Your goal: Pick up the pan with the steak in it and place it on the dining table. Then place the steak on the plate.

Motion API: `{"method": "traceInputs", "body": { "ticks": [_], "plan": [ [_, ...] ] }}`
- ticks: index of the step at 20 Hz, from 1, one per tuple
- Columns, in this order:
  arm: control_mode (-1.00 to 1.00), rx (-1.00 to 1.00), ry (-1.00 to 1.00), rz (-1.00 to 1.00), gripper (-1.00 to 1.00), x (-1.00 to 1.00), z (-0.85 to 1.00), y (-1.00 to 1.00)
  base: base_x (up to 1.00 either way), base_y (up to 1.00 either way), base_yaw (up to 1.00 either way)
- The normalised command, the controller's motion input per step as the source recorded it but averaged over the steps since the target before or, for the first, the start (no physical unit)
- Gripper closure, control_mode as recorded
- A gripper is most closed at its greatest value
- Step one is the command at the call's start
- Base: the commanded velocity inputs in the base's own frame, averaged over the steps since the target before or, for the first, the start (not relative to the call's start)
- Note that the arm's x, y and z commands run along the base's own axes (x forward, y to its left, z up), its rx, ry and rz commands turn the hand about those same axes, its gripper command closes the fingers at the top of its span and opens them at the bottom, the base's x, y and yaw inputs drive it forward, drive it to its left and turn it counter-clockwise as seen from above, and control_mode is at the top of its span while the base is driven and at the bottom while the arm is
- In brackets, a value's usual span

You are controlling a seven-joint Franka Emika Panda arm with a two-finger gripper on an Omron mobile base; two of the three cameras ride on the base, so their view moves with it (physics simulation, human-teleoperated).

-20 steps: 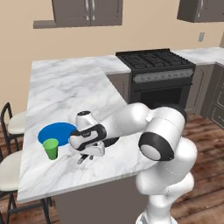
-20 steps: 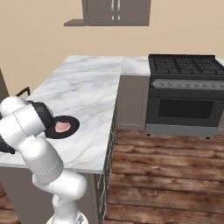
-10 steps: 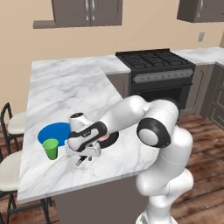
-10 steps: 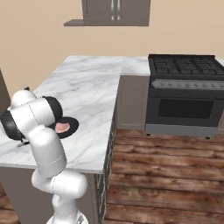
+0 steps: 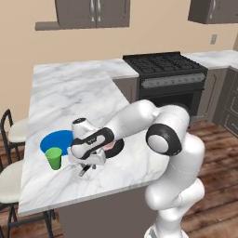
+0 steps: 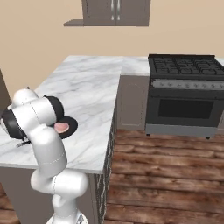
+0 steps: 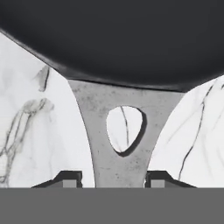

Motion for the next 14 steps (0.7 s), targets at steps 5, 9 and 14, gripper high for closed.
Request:
{"method": "traceInputs", "body": {
  "ticks": [5, 9, 14],
  "plan": [
    [-1.0, 0.0, -0.12, -0.03, -1.0, -0.01, 0.17, 0.0, 0.0, 0.0, 0.0],
    [-1.0, 0.02, -0.12, -0.06, -1.0, 0.0, 0.36, 0.0, 0.0, 0.0, 0.0],
    [-1.0, 0.06, -0.11, -0.08, -1.0, -0.15, 0.58, -0.08, 0.0, 0.0, 0.0]
  ]
}}
